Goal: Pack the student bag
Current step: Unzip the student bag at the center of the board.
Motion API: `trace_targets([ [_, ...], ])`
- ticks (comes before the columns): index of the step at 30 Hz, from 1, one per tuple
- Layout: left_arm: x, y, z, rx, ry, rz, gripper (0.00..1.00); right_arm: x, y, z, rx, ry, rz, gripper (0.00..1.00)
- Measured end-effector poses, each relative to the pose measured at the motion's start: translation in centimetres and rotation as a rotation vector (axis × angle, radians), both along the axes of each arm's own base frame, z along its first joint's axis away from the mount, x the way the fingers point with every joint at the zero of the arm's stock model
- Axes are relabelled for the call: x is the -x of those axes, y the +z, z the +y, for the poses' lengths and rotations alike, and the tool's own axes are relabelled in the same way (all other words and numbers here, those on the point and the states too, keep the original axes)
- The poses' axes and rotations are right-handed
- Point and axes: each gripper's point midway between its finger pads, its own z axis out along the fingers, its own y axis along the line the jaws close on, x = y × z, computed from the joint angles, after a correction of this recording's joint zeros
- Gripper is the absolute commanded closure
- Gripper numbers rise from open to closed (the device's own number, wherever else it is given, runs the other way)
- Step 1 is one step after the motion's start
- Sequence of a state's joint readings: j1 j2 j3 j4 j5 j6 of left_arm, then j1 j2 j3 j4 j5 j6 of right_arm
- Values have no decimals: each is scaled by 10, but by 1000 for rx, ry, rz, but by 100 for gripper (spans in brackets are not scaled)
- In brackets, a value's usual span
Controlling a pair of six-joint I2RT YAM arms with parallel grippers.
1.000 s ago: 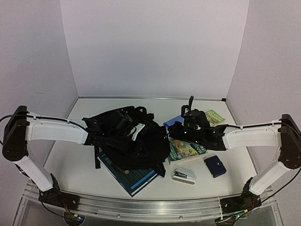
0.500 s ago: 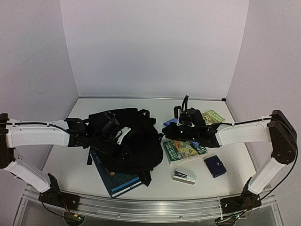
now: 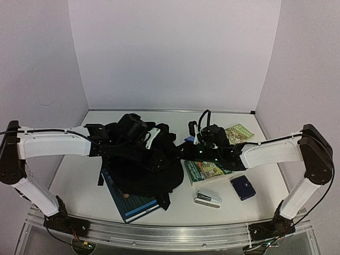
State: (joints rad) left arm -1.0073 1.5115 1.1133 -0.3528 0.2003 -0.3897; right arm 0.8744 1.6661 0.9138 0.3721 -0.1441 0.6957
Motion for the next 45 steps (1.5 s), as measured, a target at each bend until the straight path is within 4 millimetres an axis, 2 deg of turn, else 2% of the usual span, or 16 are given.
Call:
trace_targets([
  [5, -13, -6, -20, 17, -4, -20, 38, 2, -4, -1, -12, -3, 9, 100],
  [12, -18, -9, -28, 30, 1, -23, 36, 3, -7, -4, -16, -12, 16, 100],
  [15, -21, -14, -32, 27, 4, -15, 41, 3, -7, -6, -16, -19, 16, 100],
  [19, -24, -27, -37, 4, 10, 4, 59, 3, -5, -8, -18, -29, 11, 100],
  [22, -26, -33, -38, -11, 23, 20, 79, 4, -2, -11, -20, -38, 7, 100],
  [25, -26, -34, -38, -11, 24, 18, 95, 4, 0, -16, -22, -57, 1, 100],
  [27, -26, -34, -38, -11, 30, 22, 100, 2, 0, -19, -21, -75, -1, 100],
  [35, -16, -39, -30, -7, 11, 39, 100, -8, -7, -32, 24, -172, 5, 100],
  [45, 5, -18, -6, 28, -14, 42, 100, -30, -23, -27, 72, -213, 27, 100],
])
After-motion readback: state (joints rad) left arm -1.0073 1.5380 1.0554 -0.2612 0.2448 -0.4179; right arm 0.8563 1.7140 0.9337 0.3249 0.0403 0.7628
